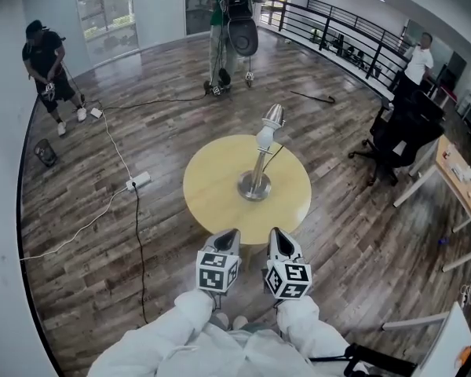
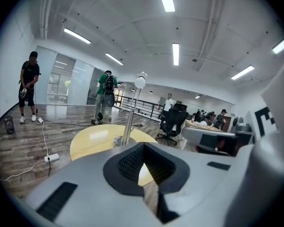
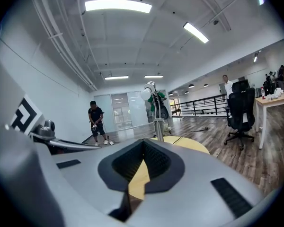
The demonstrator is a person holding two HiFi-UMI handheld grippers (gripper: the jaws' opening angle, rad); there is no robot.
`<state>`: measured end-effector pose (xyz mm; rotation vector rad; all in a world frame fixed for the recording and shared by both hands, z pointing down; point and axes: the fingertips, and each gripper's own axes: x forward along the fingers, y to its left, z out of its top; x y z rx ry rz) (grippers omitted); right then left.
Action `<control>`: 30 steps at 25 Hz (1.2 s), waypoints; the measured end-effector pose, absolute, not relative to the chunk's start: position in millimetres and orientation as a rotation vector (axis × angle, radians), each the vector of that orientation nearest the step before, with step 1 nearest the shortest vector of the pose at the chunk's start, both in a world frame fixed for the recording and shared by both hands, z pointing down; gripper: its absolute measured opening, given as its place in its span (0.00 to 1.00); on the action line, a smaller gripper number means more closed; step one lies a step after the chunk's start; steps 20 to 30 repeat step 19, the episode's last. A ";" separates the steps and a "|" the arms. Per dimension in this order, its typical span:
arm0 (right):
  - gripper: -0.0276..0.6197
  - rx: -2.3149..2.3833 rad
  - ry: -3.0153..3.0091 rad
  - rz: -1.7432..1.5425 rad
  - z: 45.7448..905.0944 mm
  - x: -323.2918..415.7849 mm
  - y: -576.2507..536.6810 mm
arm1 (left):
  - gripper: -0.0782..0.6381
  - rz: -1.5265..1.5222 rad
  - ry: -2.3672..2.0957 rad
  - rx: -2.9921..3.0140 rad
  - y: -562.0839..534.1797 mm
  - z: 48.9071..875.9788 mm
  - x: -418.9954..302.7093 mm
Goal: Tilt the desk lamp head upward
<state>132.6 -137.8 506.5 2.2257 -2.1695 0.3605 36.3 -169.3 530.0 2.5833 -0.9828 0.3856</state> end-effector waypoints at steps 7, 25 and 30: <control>0.06 2.201 -2.181 0.339 503.7 134.7 -138.3 | 0.11 0.412 -0.990 2.600 -167.2 526.4 42.2; 0.06 2.195 -2.164 0.354 510.5 138.6 -133.4 | 0.11 0.431 -0.980 2.608 -162.1 528.5 44.7; 0.06 2.195 -2.164 0.354 510.5 138.6 -133.4 | 0.11 0.431 -0.980 2.608 -162.1 528.5 44.7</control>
